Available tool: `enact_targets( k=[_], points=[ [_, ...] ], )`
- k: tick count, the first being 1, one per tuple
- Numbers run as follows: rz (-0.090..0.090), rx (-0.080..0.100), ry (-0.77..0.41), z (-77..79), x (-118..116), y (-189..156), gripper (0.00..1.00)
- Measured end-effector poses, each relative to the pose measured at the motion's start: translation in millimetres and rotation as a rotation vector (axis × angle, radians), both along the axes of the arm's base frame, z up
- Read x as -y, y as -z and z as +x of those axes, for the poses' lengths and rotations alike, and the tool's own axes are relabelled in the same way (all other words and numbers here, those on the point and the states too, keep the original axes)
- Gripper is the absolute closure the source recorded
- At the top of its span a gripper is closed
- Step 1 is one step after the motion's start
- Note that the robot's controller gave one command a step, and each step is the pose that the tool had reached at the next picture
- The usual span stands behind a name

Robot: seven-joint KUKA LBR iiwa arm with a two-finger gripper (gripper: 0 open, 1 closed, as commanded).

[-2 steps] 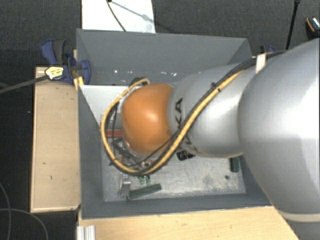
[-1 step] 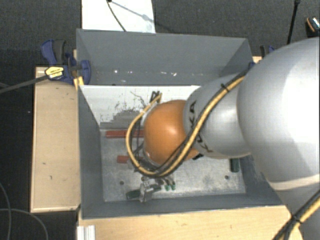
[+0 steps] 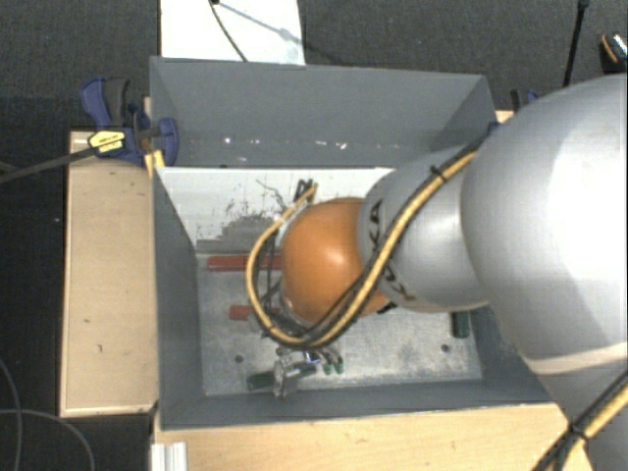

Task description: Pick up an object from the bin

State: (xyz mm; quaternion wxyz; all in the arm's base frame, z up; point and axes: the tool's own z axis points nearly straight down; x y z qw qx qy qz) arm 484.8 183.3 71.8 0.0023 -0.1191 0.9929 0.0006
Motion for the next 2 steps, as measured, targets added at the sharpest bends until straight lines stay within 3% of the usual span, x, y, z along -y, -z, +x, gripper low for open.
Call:
enact_targets(
  k=[1,2],
  points=[
    [-0.002,-0.006,0.004,-2.1,0,2,1.0],
    [0.003,0.007,-0.036,25.7,-16,-141,1.0]
  ],
)
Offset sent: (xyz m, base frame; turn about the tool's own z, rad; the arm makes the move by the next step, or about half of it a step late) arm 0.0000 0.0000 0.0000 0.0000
